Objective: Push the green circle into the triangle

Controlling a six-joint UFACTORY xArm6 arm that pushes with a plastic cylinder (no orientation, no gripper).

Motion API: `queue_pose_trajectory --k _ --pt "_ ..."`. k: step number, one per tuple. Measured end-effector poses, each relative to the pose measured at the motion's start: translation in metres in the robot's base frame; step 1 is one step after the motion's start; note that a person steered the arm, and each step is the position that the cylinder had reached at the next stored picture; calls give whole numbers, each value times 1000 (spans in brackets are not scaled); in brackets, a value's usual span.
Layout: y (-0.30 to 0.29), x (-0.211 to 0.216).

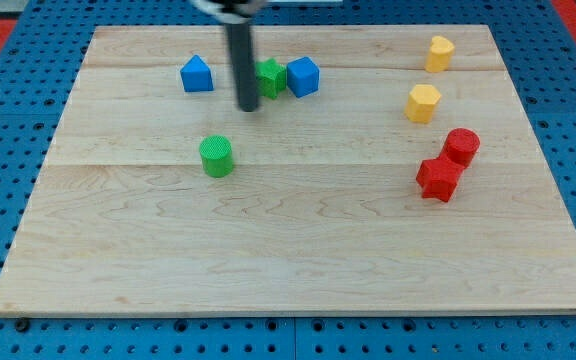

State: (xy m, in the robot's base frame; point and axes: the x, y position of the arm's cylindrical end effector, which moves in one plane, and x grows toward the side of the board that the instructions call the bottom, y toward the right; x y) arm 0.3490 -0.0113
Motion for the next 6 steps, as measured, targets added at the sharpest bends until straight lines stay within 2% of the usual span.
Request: queue_pose_trajectory --k 1,2,3,4,5,6 --pt "38 37" --pt "14 120" --pt "-71 126" --pt "-83 78" --pt "-79 63" --pt "-101 36"
